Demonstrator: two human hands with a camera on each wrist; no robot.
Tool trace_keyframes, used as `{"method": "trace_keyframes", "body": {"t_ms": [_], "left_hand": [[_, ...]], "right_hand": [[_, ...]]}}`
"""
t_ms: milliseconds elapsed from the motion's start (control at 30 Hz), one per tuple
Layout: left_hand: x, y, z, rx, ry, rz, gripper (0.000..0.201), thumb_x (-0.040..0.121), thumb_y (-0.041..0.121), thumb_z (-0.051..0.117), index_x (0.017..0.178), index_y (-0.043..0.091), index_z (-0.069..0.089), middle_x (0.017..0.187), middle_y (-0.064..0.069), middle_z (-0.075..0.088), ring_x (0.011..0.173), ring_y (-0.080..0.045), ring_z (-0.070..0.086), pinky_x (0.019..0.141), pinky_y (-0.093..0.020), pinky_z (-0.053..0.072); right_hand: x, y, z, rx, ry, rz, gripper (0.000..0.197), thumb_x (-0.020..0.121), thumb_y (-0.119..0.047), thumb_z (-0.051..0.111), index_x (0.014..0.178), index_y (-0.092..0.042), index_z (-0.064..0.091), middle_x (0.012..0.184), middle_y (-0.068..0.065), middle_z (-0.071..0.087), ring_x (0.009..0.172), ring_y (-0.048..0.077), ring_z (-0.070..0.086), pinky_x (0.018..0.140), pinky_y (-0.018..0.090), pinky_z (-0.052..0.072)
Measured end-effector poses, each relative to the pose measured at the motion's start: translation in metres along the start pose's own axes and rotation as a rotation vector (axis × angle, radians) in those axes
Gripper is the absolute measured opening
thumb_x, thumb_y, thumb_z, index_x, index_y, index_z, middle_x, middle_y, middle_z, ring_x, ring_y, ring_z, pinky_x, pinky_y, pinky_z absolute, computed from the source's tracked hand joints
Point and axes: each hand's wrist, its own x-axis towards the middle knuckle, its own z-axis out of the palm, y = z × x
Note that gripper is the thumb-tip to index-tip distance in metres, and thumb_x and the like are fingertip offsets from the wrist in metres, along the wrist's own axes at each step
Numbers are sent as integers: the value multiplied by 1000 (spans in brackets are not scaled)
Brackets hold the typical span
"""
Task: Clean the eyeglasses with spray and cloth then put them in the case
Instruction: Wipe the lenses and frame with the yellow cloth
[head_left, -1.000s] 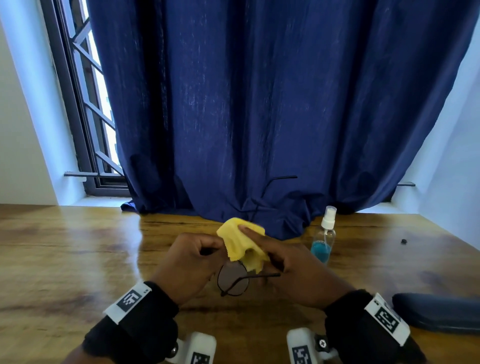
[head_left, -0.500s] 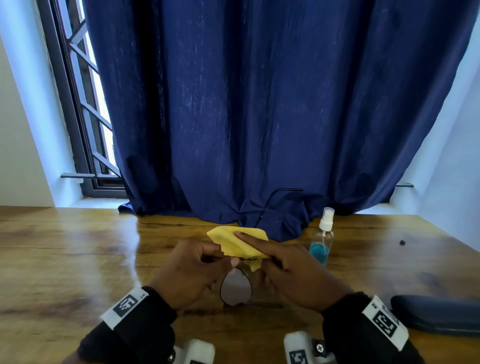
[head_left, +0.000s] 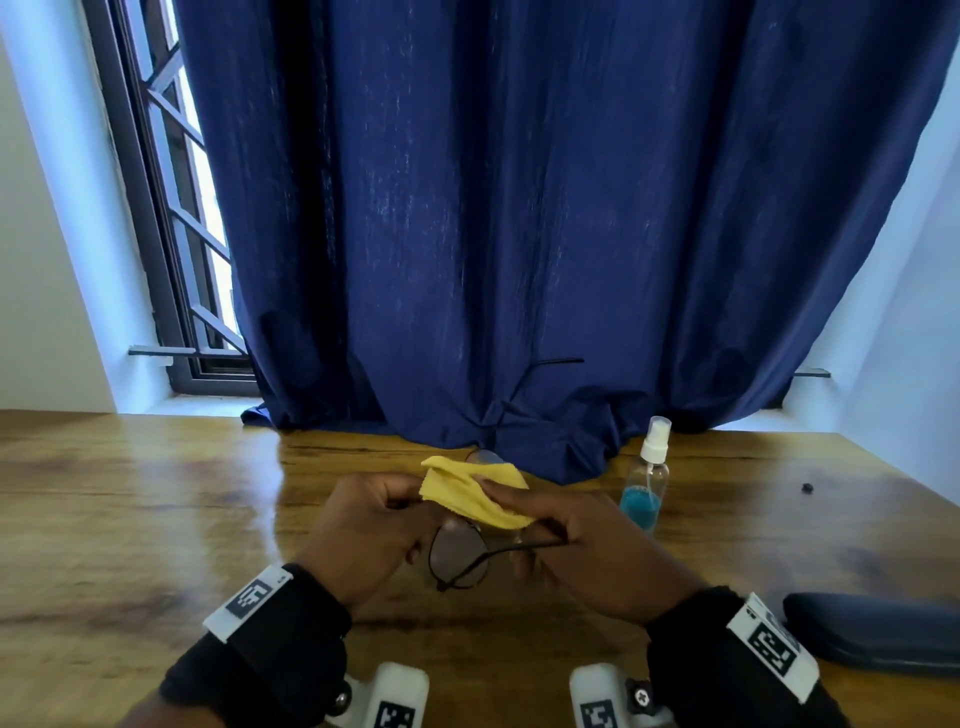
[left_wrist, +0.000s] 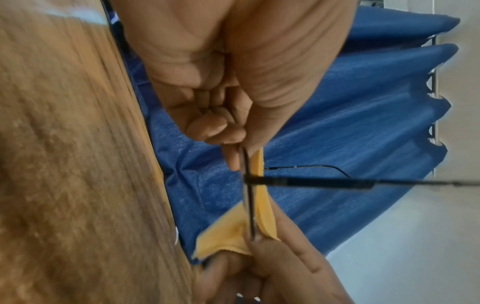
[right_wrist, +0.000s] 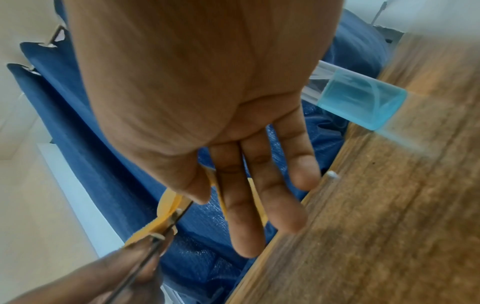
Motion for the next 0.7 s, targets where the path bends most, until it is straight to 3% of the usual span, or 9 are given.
{"method": "trace_keyframes", "body": {"t_ms": [67, 133, 167, 233, 300, 367, 433, 600, 700], "left_hand": [[3, -2, -4, -11, 49, -28, 13, 89, 8, 72, 81, 13, 81, 51, 5, 63, 44, -3, 47, 46, -16, 44], [4, -5, -6, -50, 90, -57, 11, 88, 13, 73, 80, 13, 81, 51, 7, 64, 44, -1, 47, 46, -16, 44], [5, -7, -7, -65, 103, -68, 12, 88, 15, 74, 80, 13, 81, 53, 7, 65, 46, -1, 49, 48, -18, 45], [7, -9, -7, -107, 111, -108, 13, 89, 15, 74, 79, 10, 81, 59, 3, 69, 50, -5, 54, 51, -21, 47], [9, -13, -8, -216, 100, -196, 15, 88, 13, 74, 80, 2, 79, 68, -8, 73, 60, -16, 59, 57, -27, 52], [10, -16, -8, -297, 80, -264, 16, 86, 14, 76, 81, -1, 78, 79, -19, 76, 70, -28, 61, 70, -37, 55], [10, -17, -7, -329, 43, -286, 22, 86, 17, 76, 90, -4, 77, 91, -28, 74, 74, -29, 63, 78, -42, 56], [10, -15, -6, -421, -28, -291, 25, 86, 11, 73, 103, -7, 74, 97, -22, 71, 74, -19, 66, 72, -30, 59], [9, -14, -6, -455, -48, -291, 31, 78, 15, 77, 103, -5, 75, 107, -31, 72, 85, -24, 66, 75, -31, 60]], "right_hand": [[1, -1, 1, 60, 25, 42, 41, 103, -16, 52, 131, -44, 63, 85, 1, 78, 71, 16, 72, 68, 26, 60], [1, -6, -2, 154, 76, 140, 21, 103, -28, 56, 105, -22, 75, 79, 7, 78, 62, 17, 69, 62, 25, 57], [2, -8, -2, 234, 85, 208, 30, 102, -35, 56, 92, -13, 73, 73, 9, 76, 58, 20, 67, 59, 26, 55], [1, -9, -3, 474, 102, 417, 38, 100, -42, 56, 82, -11, 67, 59, 9, 67, 47, 21, 56, 50, 28, 47], [1, -9, -2, 747, 155, 592, 28, 98, -38, 60, 85, -15, 69, 53, 4, 51, 44, 15, 42, 48, 29, 38], [3, -6, 1, 905, 178, 630, 21, 93, -36, 65, 89, -17, 72, 64, 4, 54, 57, 17, 47, 56, 33, 41], [6, -2, 4, 908, 220, 599, 23, 88, -36, 69, 100, -17, 74, 88, 9, 68, 80, 22, 58, 69, 38, 46], [8, -1, 5, 1004, 197, 506, 39, 83, -36, 75, 113, -12, 73, 121, 20, 72, 110, 36, 66, 86, 47, 51], [6, -3, 4, 996, 193, 425, 32, 79, -32, 74, 105, -14, 79, 119, 17, 74, 111, 31, 66, 94, 46, 49]]}}
